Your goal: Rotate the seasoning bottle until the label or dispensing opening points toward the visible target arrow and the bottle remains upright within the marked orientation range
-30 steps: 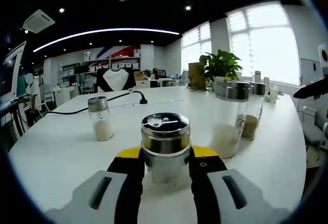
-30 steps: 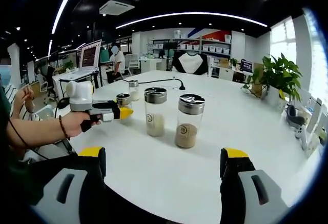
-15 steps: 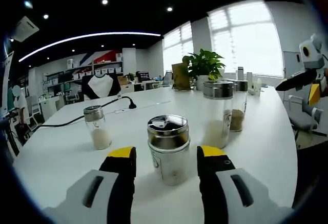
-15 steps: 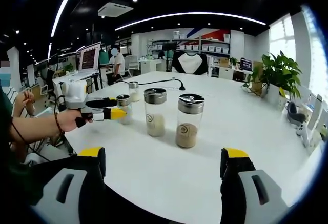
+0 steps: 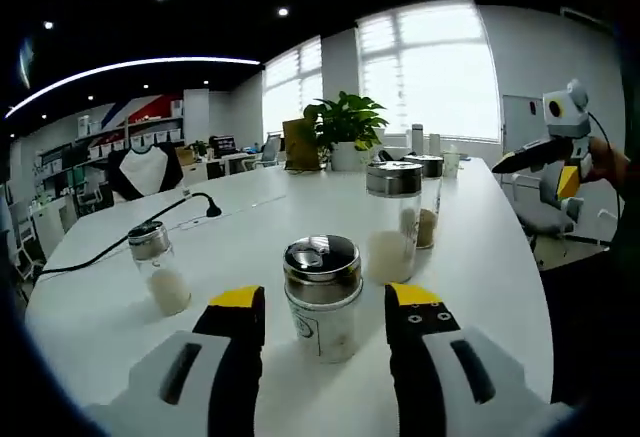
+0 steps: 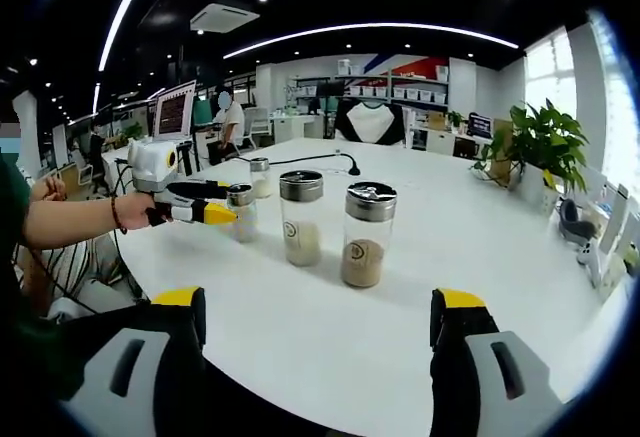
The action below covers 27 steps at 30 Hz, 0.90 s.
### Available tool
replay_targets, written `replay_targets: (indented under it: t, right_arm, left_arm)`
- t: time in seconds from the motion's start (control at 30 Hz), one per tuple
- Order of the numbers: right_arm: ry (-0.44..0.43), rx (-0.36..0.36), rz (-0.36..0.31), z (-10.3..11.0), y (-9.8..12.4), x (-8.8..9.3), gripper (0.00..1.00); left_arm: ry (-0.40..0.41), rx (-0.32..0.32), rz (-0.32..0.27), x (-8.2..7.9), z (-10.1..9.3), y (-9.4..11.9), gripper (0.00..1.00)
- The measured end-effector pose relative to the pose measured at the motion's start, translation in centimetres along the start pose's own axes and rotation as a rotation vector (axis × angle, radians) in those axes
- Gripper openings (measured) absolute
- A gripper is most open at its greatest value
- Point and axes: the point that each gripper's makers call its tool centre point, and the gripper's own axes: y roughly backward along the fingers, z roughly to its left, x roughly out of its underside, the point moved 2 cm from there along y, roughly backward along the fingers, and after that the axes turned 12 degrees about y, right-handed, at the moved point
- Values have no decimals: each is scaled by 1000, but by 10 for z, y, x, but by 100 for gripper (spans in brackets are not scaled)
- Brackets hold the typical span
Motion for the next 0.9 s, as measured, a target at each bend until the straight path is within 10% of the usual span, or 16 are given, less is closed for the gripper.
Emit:
replay_targets:
  t: [0.9]
  right_arm:
    - [22,8,31,0,-4,0,96]
  left_arm:
    - [7,167,157,6,-8,-24,48]
